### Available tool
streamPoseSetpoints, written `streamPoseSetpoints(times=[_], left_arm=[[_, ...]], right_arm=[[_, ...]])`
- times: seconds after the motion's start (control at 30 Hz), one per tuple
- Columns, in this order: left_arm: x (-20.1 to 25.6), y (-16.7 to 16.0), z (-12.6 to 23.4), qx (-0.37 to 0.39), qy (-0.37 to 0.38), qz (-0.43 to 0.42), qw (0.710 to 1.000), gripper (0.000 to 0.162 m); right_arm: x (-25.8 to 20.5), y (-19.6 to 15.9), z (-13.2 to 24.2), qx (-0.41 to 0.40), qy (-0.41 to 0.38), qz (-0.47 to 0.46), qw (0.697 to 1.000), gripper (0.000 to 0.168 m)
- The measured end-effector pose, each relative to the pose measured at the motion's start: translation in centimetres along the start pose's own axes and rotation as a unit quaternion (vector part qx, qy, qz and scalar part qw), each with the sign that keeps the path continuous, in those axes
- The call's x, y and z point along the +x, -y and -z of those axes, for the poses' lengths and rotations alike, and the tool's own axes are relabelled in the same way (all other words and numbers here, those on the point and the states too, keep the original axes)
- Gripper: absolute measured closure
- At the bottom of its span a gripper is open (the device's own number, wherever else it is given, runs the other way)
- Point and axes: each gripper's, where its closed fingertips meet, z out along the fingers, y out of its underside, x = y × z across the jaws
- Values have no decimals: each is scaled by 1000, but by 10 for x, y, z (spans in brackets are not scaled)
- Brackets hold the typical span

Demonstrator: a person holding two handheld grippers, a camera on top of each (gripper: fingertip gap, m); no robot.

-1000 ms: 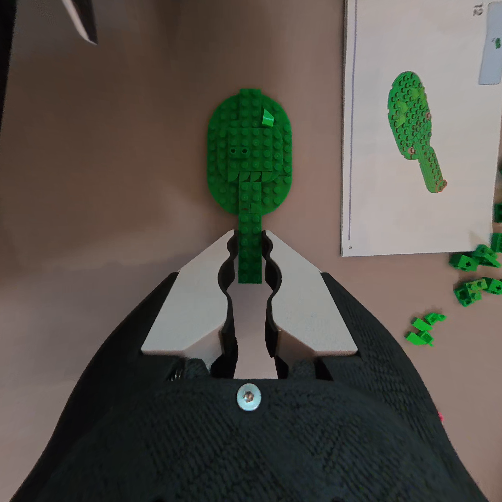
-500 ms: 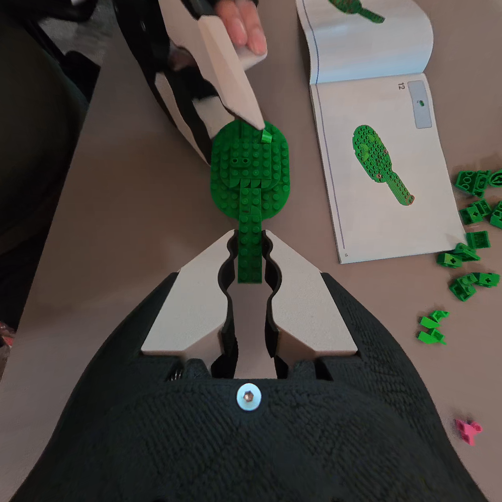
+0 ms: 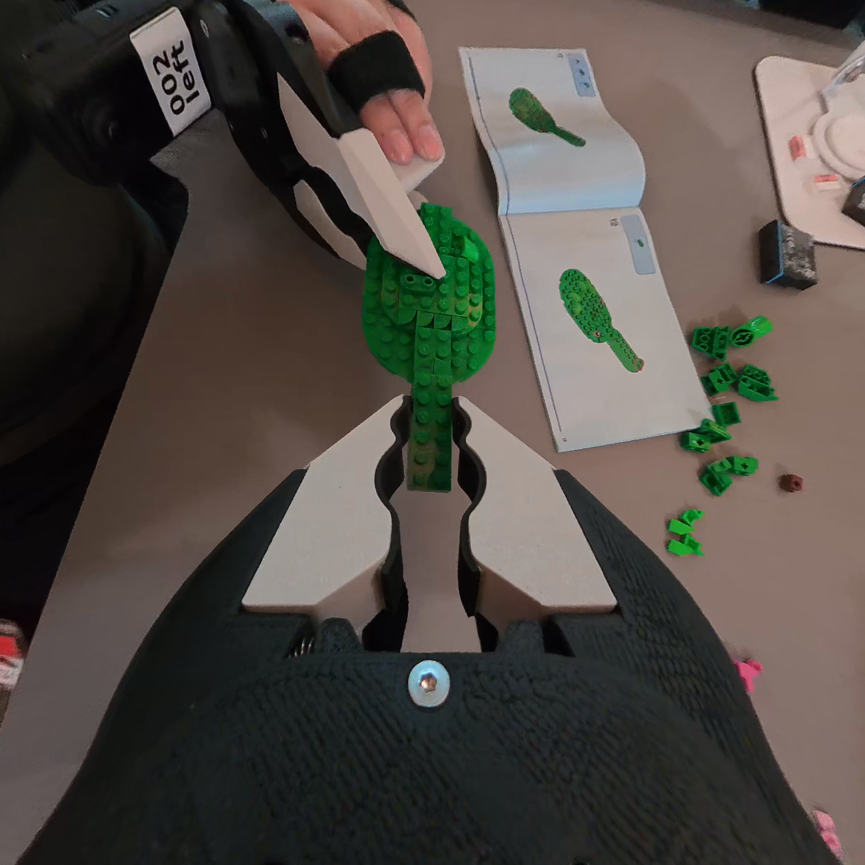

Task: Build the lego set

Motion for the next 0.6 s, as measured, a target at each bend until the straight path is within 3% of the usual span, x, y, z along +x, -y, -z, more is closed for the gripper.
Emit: streamPoseSetpoints(times=[0.13,0.27,0.43,0.6], left_arm=[[-16,-2,-3,-11,12,4,1000,153],[-40,-9,-7,-34,28,1,999,152],[-84,-21,-11,-59,46,19,997,152],[-122,-25,-16,-74,48,18,996,152]], right_arm=[[8,20,15,37,-61,25,997,138],[7,53,29,52,-170,127,976,122],[16,90,30,-16,-324,280,903,116],[51,120,41,-102,-427,363,822,120]])
